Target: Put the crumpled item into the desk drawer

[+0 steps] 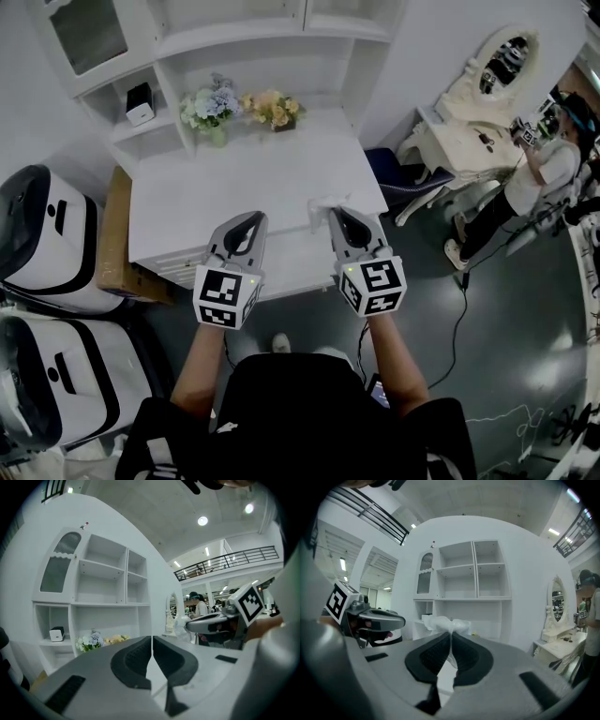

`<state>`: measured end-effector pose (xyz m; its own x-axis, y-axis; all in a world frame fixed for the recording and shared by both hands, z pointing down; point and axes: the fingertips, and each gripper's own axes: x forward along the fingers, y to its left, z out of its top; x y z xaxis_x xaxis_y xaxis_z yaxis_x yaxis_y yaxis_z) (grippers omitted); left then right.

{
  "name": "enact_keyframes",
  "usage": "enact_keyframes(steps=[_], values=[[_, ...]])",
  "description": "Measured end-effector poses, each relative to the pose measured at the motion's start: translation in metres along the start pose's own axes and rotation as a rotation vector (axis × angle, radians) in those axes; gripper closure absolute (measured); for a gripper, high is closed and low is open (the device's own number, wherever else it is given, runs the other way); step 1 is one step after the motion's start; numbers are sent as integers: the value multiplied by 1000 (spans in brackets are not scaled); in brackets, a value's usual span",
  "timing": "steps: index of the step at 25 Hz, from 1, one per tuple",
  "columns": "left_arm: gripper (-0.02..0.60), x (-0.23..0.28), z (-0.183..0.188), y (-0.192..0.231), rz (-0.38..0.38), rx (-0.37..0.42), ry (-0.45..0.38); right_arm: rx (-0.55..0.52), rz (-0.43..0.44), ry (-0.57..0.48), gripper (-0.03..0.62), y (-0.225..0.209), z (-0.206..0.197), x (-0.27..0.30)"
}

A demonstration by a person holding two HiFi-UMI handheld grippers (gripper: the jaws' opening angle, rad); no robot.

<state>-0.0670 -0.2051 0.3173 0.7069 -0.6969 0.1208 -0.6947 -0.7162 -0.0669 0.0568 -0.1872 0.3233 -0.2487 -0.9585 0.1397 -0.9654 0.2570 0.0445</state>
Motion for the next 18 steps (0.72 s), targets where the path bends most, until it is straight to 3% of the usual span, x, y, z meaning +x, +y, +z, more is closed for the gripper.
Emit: enact_keyframes(steps=[18], values=[[571,52,-29,-10,-43,-23,68,25,-4,57,585,-35,-26,24]])
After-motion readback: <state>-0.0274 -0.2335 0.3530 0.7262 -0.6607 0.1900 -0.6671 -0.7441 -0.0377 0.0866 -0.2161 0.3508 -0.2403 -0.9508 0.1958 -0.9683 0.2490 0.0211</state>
